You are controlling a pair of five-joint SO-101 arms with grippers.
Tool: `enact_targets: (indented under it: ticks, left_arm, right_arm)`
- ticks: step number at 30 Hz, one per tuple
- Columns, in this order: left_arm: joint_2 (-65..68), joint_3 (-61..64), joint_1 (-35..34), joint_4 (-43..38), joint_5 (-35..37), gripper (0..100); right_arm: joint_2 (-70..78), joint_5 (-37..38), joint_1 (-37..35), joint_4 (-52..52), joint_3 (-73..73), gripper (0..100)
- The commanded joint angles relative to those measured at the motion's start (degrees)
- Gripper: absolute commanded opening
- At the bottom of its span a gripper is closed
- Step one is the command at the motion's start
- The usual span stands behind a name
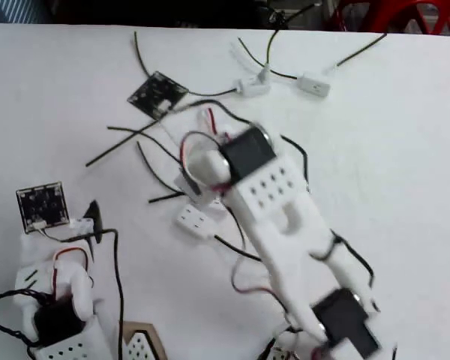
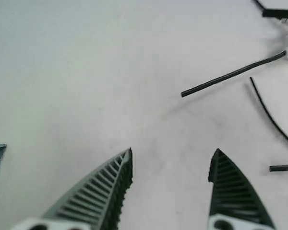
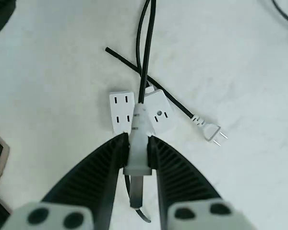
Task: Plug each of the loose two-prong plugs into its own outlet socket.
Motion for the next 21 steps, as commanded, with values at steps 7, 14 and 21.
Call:
enact_targets:
  ticks: [7, 14, 21]
  left_arm:
    - [-0.57, -13.54, 17.1, 0.0, 8.26, 26]
    - [-0.57, -17.76, 28.53, 0.0, 10.37, 26]
    - [-0.57, -23.12, 37.41, 0.0, 10.02, 26]
  right_arm:
    - [-28.7, -8.7, -4.88, -17.54, 26.46, 1.7]
    - [-42.59, -11.43, -10.51, -29.41, 42.29, 1.7]
    - [-45.41, -11.43, -11.47, -31.78, 46.68, 1.7]
